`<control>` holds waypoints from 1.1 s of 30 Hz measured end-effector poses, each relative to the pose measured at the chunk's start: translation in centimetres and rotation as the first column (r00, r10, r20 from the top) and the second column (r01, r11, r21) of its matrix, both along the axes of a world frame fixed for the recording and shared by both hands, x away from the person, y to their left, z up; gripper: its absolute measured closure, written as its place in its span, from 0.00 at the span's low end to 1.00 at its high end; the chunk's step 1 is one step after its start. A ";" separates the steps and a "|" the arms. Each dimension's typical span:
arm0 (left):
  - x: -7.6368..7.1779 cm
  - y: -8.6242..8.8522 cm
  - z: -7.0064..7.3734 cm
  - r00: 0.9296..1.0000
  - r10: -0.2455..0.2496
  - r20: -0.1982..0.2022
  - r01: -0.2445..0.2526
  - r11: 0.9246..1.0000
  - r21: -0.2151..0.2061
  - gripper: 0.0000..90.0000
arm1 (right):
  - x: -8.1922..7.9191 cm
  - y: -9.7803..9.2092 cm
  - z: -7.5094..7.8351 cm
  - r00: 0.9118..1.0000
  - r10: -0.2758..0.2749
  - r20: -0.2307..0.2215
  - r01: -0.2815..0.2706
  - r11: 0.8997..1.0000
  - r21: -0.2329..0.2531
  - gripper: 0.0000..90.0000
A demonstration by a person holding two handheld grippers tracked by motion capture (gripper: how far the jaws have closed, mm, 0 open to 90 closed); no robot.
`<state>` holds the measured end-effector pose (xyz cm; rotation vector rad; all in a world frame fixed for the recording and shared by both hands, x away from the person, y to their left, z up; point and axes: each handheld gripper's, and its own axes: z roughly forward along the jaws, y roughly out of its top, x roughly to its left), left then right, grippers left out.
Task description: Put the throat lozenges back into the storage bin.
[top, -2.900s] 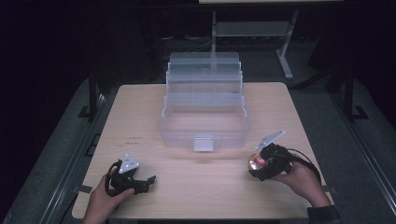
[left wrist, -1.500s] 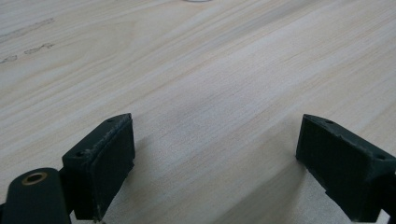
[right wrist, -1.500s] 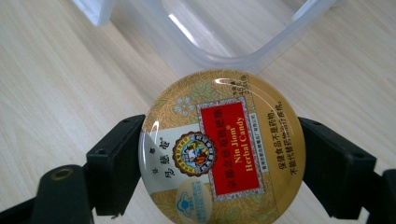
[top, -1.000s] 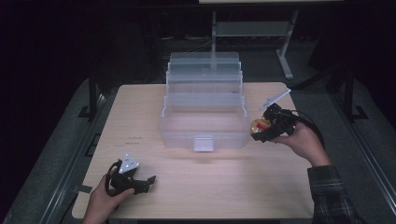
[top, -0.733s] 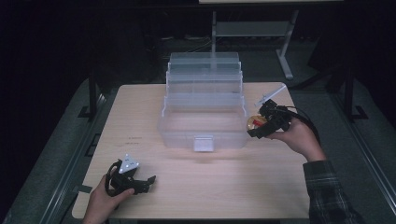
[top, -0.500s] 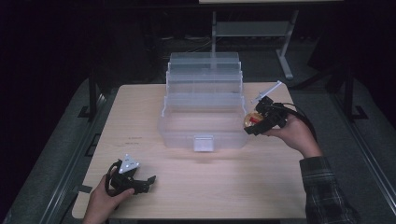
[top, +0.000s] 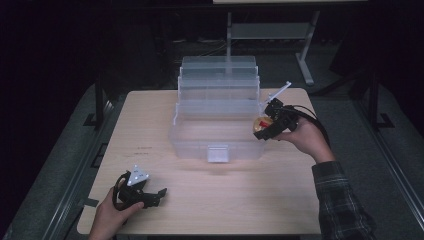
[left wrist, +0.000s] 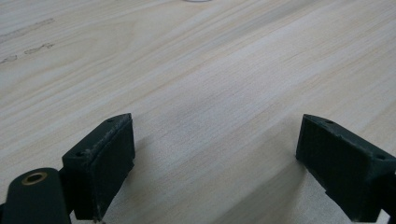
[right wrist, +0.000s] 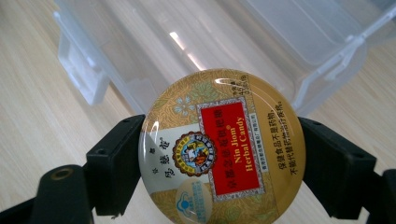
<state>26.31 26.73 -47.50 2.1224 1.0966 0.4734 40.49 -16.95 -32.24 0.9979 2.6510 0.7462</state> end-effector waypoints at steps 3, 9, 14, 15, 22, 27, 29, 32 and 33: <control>0.0 0.0 0.0 1.000 0.000 0.000 0.000 1.000 0.000 0.12 | 0.4 0.4 -0.1 1.000 0.000 0.000 0.000 1.000 -0.001 0.22; 0.0 0.0 0.0 1.000 0.000 0.000 0.000 1.000 0.000 0.12 | 1.0 1.3 -0.5 1.000 0.002 -0.009 -0.002 1.000 0.002 0.22; 0.0 0.0 0.0 1.000 0.000 0.000 0.000 1.000 0.000 0.12 | 1.7 1.9 -1.1 1.000 0.003 -0.012 -0.004 1.000 -0.007 0.22; 0.0 0.0 0.0 1.000 0.000 0.000 0.000 1.000 0.000 0.12 | 1.9 2.0 -1.3 1.000 0.001 -0.014 -0.001 1.000 -0.009 0.22; 0.0 0.0 0.0 1.000 0.000 0.000 0.000 1.000 0.000 0.12 | 2.8 2.7 -2.2 1.000 0.002 -0.032 -0.002 1.000 -0.017 0.22; 0.0 0.0 0.0 1.000 0.000 0.000 0.000 1.000 0.001 0.12 | 3.1 3.0 -2.8 0.999 0.008 -0.037 -0.009 1.000 -0.028 0.22; 0.0 0.0 0.0 1.000 0.000 0.000 0.000 1.000 0.001 0.12 | 3.2 3.0 -3.0 0.999 0.007 -0.043 -0.008 1.000 -0.026 0.22; 0.0 0.0 0.0 1.000 0.000 0.000 0.000 1.000 0.001 0.12 | 3.3 3.0 -3.2 0.999 -0.002 -0.051 0.000 0.999 -0.038 0.21; 0.0 0.0 0.0 1.000 0.000 0.000 0.000 1.000 0.000 0.12 | 3.4 2.9 -3.3 0.999 -0.002 -0.052 0.000 0.999 -0.038 0.21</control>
